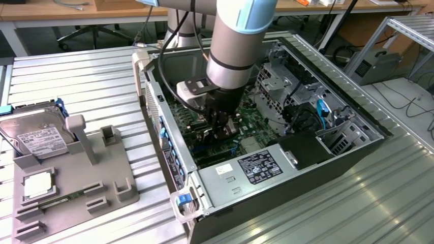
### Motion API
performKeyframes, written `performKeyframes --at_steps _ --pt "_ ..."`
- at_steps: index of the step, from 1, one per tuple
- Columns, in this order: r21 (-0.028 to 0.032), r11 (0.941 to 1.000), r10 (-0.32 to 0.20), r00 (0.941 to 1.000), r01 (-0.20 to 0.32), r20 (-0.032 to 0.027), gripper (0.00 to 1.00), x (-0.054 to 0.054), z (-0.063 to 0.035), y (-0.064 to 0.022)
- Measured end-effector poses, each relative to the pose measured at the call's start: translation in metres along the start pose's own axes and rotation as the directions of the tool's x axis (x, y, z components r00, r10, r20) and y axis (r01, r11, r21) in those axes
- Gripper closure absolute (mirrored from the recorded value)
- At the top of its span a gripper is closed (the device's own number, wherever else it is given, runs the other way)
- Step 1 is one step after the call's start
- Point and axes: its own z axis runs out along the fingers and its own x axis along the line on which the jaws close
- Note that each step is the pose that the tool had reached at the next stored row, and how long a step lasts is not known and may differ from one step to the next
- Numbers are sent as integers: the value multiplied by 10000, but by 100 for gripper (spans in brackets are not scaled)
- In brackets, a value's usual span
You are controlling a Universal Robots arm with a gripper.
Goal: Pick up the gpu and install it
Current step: 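Insert the gpu into the slot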
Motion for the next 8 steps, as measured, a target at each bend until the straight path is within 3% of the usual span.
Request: performKeyframes --at_steps 8 --pt "7 10000 3 10000 -3 5 73 1 4 -25"
